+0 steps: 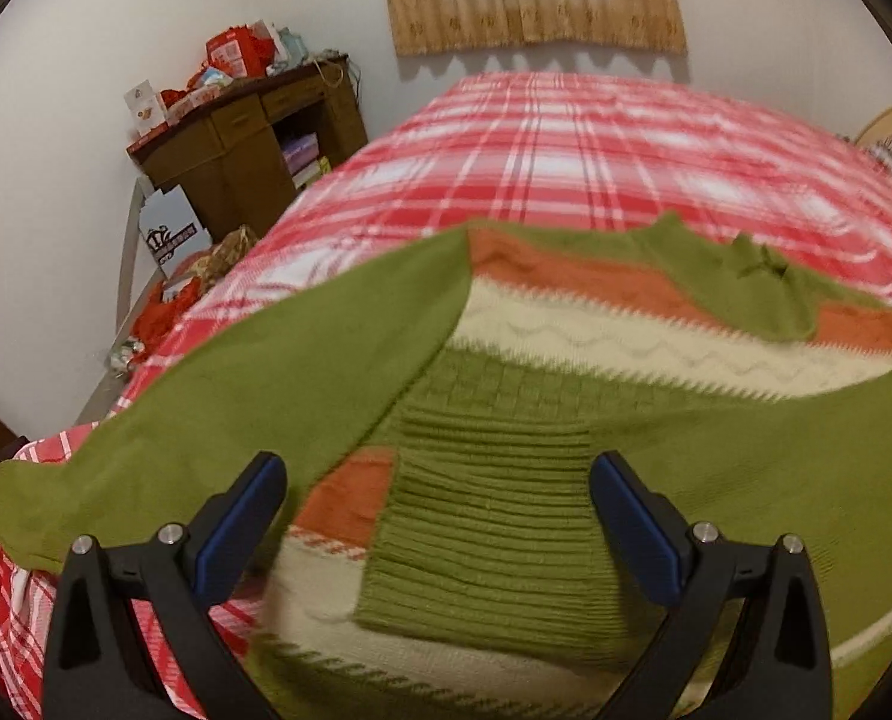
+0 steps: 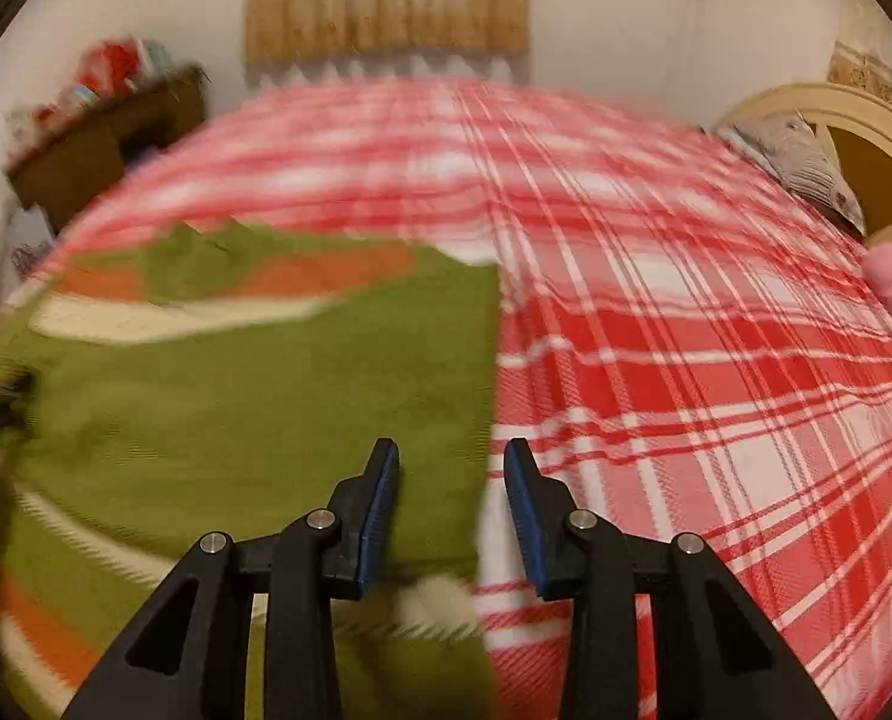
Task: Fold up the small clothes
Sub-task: 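Grasp the other sleeve cuff with the left gripper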
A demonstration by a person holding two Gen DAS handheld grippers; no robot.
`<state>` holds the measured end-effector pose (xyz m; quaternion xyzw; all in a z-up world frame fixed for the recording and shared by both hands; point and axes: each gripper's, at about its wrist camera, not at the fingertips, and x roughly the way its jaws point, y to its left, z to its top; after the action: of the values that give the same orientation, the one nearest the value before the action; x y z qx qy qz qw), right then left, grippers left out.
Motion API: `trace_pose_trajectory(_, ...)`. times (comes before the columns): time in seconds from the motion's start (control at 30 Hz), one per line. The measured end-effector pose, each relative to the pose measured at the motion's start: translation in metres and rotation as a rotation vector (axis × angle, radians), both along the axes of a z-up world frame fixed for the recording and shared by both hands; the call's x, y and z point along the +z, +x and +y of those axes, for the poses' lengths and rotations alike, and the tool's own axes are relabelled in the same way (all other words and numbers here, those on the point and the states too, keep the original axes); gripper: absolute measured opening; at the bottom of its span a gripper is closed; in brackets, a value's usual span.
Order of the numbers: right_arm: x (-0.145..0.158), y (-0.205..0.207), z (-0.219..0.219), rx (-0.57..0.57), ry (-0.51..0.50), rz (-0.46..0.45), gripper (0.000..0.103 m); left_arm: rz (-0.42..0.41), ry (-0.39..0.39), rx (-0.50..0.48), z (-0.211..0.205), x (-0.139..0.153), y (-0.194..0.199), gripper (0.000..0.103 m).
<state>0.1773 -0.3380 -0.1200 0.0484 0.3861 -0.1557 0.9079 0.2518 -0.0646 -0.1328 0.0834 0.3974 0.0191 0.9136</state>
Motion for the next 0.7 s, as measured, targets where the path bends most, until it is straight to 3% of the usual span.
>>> trace_pose_trajectory(0.13, -0.004, -0.012, 0.023, 0.059, 0.039, -0.066, 0.039, -0.01, 0.004, -0.009, 0.0, 0.003, -0.005, 0.103)
trace_pose_trajectory(0.23, -0.029, -0.004, 0.034, 0.076, 0.019, -0.008, 0.039, -0.027, -0.02, -0.002, 0.009, 0.012, -0.014, 0.103)
trace_pose_trajectory(0.4, -0.029, -0.006, 0.034, 0.074, 0.026, -0.027, 0.04, -0.061, -0.099, 0.072, 0.064, 0.034, -0.039, 0.103)
trace_pose_trajectory(0.57, -0.03, -0.009, 0.034, 0.074, 0.019, -0.029, 0.04, -0.098, -0.129, 0.293, 0.158, 0.049, -0.063, 0.103)
trace_pose_trajectory(0.7, -0.029, -0.011, 0.036, 0.073, 0.022, -0.032, 0.041, -0.111, -0.111, 0.587, 0.244, 0.052, -0.071, 0.103)
